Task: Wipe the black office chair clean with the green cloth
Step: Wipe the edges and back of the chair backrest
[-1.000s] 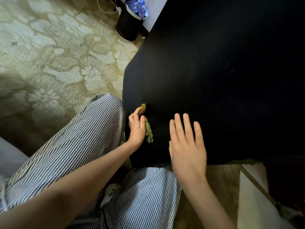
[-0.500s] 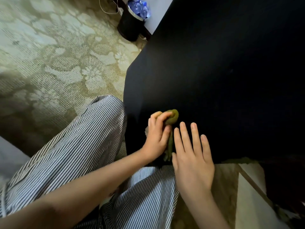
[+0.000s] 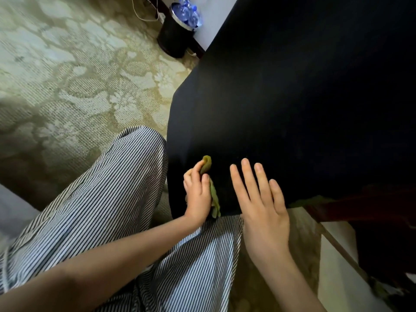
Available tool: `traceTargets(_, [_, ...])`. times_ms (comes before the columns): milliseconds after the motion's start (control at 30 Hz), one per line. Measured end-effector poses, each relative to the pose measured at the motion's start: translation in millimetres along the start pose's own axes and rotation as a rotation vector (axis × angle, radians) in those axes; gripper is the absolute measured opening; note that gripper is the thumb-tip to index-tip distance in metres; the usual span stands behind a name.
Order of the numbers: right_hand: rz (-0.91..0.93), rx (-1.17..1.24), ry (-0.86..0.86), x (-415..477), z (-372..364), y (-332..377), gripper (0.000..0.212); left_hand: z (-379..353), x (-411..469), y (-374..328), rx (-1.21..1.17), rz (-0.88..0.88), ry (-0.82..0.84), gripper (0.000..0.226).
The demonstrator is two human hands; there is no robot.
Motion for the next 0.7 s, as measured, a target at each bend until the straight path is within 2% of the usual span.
traceTargets(100, [-0.040,-0.057,-0.141,-6,10,0,0.071,-5,-21,-32,-0.008,-0.144,0.005,0.036])
traceTargets(167, [-0.071,-0.149,-0.167,-12,11,-3,0.067,-13,-41,-65,-0.004,-0.339,0.051,0.035])
traceTargets(267, [-0.088,-0.226,-0.178,-19,10,-12,0.075,-27,-71,-107,0.025,-0.590,0.132,0.038])
traceTargets(333, [-0.087,-0.311,-0.160,-23,10,-20,0.084,-26,-74,-119,0.047,-0.665,0.119,0.038])
traceTargets(400, [-0.085,-0.344,-0.117,-26,8,-27,0.106,-22,-64,-125,0.065,-0.700,0.101,0.037])
traceTargets(467, [-0.086,-0.357,-0.103,-27,9,-29,0.121,-17,-40,-123,0.060,-0.625,0.068,0.037])
traceTargets(600, [-0.073,-0.416,-0.132,-33,13,-32,0.107,-6,10,-103,0.007,-0.228,-0.031,0.042])
traceTargets(700, [-0.042,-0.432,-0.140,-34,15,-33,0.099,-9,12,-106,-0.038,-0.162,-0.013,0.042])
Point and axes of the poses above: each hand's wrist, its own x-axis towards the middle knuckle, its own z-axis out of the back of the hand, y = z × x, the point moved 9 cm from there along x, towards the middle knuckle, and after that the axes turned 10 degrees about z, right-handed, at the moved point
